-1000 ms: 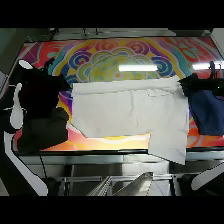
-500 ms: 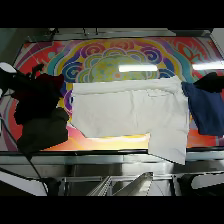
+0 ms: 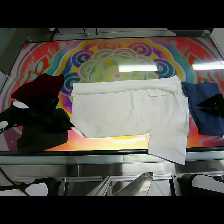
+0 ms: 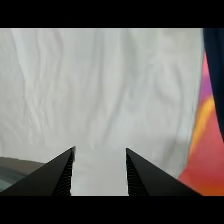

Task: Fold the shirts.

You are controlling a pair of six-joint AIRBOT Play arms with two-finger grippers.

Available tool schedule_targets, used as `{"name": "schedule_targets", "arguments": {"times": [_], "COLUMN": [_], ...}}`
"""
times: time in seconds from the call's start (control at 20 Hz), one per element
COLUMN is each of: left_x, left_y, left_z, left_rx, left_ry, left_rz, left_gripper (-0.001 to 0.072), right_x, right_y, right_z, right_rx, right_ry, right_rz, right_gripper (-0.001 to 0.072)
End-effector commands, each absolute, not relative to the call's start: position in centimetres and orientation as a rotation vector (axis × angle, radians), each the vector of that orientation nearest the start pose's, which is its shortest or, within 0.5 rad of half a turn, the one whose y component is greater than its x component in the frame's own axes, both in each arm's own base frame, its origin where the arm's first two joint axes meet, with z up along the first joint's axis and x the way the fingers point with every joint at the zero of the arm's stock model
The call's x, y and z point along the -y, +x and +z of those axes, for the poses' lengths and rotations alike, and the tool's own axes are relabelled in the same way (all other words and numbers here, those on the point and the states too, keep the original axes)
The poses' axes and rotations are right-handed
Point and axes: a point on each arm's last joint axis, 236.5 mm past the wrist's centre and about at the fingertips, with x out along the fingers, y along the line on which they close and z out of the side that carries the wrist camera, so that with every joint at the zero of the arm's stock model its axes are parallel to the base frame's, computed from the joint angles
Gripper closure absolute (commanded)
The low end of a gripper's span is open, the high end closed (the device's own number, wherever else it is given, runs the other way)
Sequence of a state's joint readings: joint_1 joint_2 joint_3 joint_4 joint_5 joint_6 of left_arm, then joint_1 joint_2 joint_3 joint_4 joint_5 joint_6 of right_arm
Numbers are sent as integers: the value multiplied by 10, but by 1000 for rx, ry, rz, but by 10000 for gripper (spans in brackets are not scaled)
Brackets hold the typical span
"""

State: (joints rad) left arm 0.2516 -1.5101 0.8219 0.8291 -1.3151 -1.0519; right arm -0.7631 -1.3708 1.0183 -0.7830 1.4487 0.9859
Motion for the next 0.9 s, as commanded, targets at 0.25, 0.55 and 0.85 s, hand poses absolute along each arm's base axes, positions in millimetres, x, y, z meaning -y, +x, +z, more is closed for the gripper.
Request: {"name": "schedule_targets", "arguments": {"times": [0.25, 0.55, 0.85], "left_x": [118, 129, 130], "left_y": [292, 306, 324], "left_z": [-128, -120, -101], "left_rx": [-1532, -1475, -1435], "left_ry": [-696, -726, -700], "left_rz": [-559, -610, -660], "left_gripper": [417, 693, 692], "right_x": [101, 78, 41], "right_y": [274, 215, 180], "right_z": [-20, -61, -106], "right_rx": [-1120, -1366, -1461], "right_ry": [917, 893, 1034], "right_rz": [111, 122, 49], "right_gripper": [207, 207, 208]}}
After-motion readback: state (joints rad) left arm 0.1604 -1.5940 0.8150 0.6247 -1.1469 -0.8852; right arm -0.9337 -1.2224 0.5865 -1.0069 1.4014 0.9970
